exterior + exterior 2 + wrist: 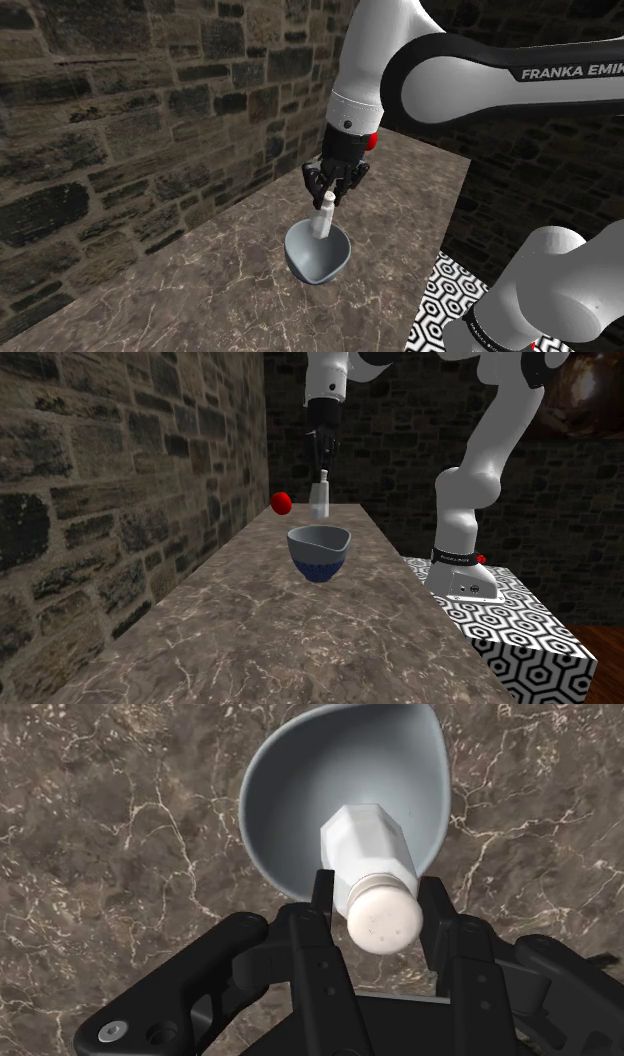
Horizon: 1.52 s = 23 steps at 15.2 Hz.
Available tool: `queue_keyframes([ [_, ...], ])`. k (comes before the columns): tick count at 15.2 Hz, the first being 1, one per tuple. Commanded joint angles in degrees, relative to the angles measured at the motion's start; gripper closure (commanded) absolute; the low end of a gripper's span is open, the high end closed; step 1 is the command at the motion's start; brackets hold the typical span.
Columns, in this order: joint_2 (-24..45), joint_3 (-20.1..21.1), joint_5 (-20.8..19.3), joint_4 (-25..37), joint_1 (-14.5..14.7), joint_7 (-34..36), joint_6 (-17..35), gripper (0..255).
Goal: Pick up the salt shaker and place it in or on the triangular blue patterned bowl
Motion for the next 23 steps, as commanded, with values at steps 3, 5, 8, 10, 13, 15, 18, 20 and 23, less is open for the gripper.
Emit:
queue_keyframes([
  [3, 0.37, 0.42, 0.26, -2.99, 0.11, -0.21, 3.37, 255],
  [5, 0.63, 0.65, 0.37, -4.30, 0.17, -0.28, 4.95, 255],
  [8, 1.03, 0.94, 0.50, -5.86, 0.22, -0.34, 6.90, 255],
  [10, 1.04, 0.94, 0.50, -5.85, 0.22, -0.34, 6.90, 255],
  [13, 1.04, 0.94, 0.50, -5.85, 0.22, -0.34, 6.90, 255],
  [15, 1.04, 0.94, 0.50, -5.85, 0.22, -0.34, 6.90, 255],
  [18, 1.04, 0.94, 0.50, -5.85, 0.22, -0.34, 6.90, 0],
  [20, 1.04, 0.94, 0.50, -5.85, 0.22, -0.34, 6.90, 0],
  [23, -0.01, 0.20, 0.29, -2.89, 0.10, -0.40, 2.89, 0],
])
